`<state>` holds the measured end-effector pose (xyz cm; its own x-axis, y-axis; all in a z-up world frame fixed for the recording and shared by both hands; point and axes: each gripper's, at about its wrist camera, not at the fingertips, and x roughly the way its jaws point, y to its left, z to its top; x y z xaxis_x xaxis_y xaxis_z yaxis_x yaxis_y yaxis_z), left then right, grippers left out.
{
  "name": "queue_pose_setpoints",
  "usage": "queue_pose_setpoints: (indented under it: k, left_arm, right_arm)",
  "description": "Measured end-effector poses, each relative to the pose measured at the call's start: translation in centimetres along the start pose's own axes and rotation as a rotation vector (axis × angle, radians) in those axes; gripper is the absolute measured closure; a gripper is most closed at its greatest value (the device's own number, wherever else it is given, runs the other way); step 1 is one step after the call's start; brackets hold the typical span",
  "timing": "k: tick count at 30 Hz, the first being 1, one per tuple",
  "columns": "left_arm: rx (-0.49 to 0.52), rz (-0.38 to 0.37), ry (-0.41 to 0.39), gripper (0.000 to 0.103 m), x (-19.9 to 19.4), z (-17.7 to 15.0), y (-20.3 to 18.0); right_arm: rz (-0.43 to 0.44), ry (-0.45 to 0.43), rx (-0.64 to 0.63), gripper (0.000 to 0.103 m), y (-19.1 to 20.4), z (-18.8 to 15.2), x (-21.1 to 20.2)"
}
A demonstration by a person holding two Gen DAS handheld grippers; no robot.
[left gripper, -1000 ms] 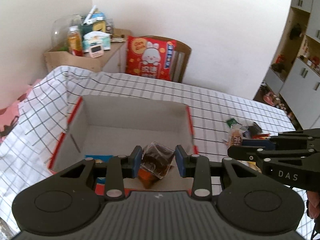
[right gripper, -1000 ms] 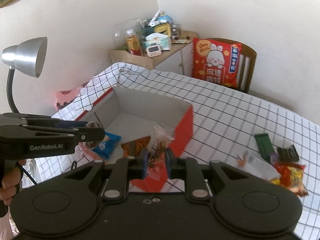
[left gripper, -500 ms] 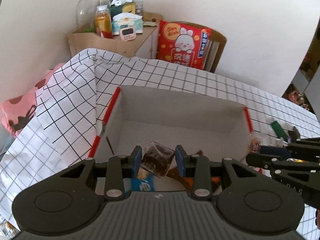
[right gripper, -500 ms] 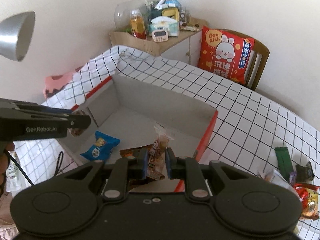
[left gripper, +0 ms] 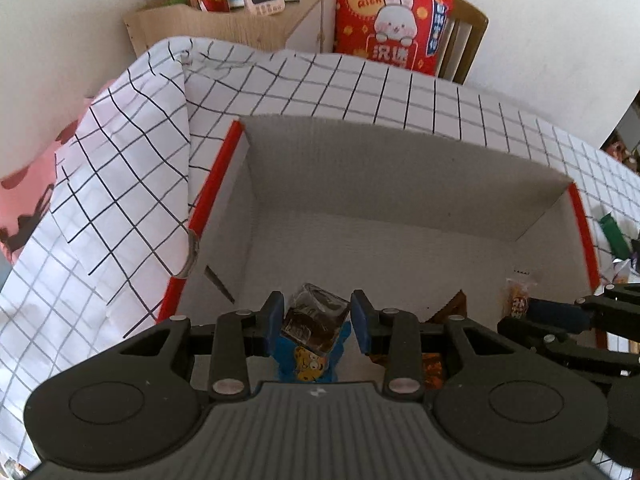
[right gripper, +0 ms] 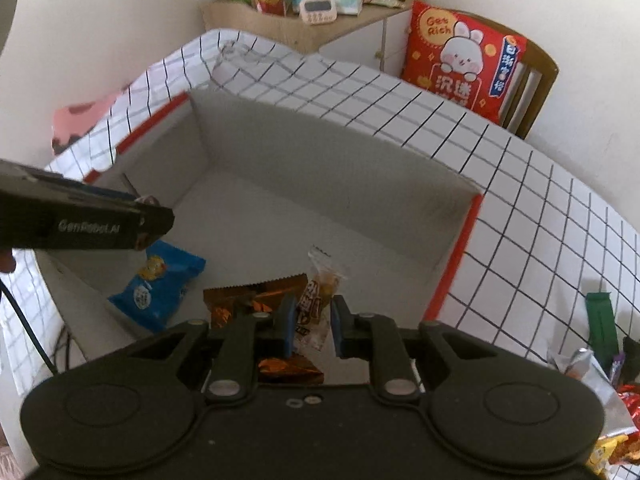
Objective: Organize snacks
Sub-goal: 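Open both grippers to drop the candy and stick snack into the box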
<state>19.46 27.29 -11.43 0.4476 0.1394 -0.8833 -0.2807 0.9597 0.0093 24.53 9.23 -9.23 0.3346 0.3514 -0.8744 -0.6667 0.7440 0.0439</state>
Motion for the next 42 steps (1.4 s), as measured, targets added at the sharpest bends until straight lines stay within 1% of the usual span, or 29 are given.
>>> queue_pose_setpoints:
  k: [4, 8, 11, 14, 16, 19, 22, 24, 25, 26, 28, 37, 40, 41, 42]
  left_arm:
    - [0.017, 0.002, 0.042, 0.068, 1.3, 0.2, -0.5]
    - [0.034, 0.008, 0.070, 0.067, 2.1, -0.1, -0.9]
    - [0.035, 0.005, 0.068, 0.067, 2.2, -0.2, -1.0]
    - [0.028, -0.001, 0.064, 0.067, 1.9, -0.4, -1.0]
    - [0.026, -0.005, 0.052, 0.067, 1.5, -0.5, -1.0]
    - [0.015, -0.016, 0.031, 0.059, 0.8, -0.7, -1.0]
    - [-0.004, -0.033, 0.012, 0.059, -0.1, -0.9, -0.8]
    - [-0.008, -0.044, -0.001, 0.059, -0.9, -1.1, -0.7]
    - [-0.007, -0.047, -0.010, 0.057, -1.4, -1.3, -0.8]
    - [-0.005, -0.048, -0.018, 0.052, -1.8, -1.5, -0.8]
    - [0.002, -0.047, -0.041, 0.050, -2.8, -1.9, -0.9]
    - [0.041, -0.059, -0.135, 0.050, -7.1, -3.2, -1.8]
    - [0.053, -0.079, -0.162, 0.049, -8.5, -3.7, -2.2]
    - [0.057, -0.087, -0.171, 0.049, -8.9, -4.0, -2.4]
    - [0.061, -0.090, -0.182, 0.049, -9.5, -4.2, -2.7]
  right_arm:
    - [0.006, 0.020, -0.018, 0.086, 0.3, -0.1, 0.8]
    - [0.012, 0.027, -0.026, 0.083, 0.4, -0.1, 1.2]
    - [0.012, 0.025, -0.026, 0.083, 0.4, -0.2, 1.2]
    - [0.017, 0.021, -0.017, 0.079, 0.4, -0.3, 1.0]
    - [0.023, 0.016, -0.009, 0.078, 0.3, -0.4, 0.7]
    - [0.025, 0.003, -0.003, 0.075, 0.3, -0.5, 0.1]
    - [0.036, -0.010, 0.009, 0.073, 0.2, -0.6, -0.8]
    - [0.041, -0.024, 0.016, 0.069, 0.2, -0.8, -1.6]
    - [0.042, -0.032, 0.020, 0.068, 0.1, -0.9, -2.1]
    - [0.043, -0.038, 0.024, 0.067, 0.1, -1.0, -2.4]
    - [0.054, -0.055, 0.034, 0.066, 0.0, -1.2, -3.4]
    - [0.073, -0.130, 0.066, 0.063, -0.3, -2.3, -7.5]
    - [0.070, -0.155, 0.084, 0.062, -0.5, -2.6, -8.9]
    - [0.076, -0.165, 0.091, 0.061, -0.6, -2.8, -9.4]
    - [0.080, -0.177, 0.097, 0.057, -0.8, -3.1, -9.9]
